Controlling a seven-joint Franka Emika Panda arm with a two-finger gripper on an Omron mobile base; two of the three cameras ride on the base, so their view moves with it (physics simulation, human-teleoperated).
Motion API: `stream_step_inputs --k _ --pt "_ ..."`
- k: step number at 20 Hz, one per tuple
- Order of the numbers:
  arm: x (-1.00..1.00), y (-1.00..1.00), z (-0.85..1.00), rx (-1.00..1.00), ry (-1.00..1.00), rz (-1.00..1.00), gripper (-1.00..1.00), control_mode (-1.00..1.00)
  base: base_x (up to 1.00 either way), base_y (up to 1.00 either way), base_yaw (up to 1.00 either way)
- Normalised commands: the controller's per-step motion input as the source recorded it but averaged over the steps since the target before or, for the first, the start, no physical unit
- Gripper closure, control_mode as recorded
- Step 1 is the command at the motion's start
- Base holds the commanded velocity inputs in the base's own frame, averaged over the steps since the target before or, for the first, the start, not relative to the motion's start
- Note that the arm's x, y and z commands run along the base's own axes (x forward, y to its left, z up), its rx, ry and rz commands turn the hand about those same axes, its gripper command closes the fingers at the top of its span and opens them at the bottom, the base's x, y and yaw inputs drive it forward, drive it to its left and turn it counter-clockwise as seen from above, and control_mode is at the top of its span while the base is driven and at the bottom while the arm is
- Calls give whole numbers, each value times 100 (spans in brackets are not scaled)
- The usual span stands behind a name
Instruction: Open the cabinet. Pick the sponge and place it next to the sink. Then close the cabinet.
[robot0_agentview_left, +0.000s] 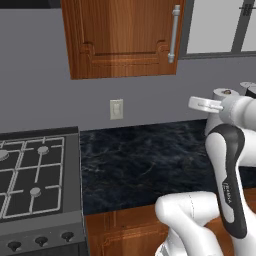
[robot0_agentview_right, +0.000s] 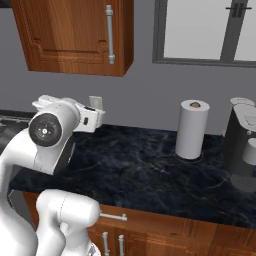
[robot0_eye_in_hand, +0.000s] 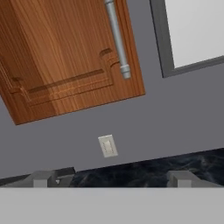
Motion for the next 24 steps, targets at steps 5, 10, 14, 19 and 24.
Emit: stream_step_inputs --k 5,10,14,19,24 --pt "-3 17 0 0 2 0 -100 -100 0 0 0" --pt "0 7 0 0 0 0 -100 -100 0 0 0" --pt "0 0 0 0 0 0 -100 -100 0 0 0" --pt "0 1 0 0 0 0 -100 -100 0 0 0" --pt "0 0 0 0 0 0 -100 -100 0 0 0"
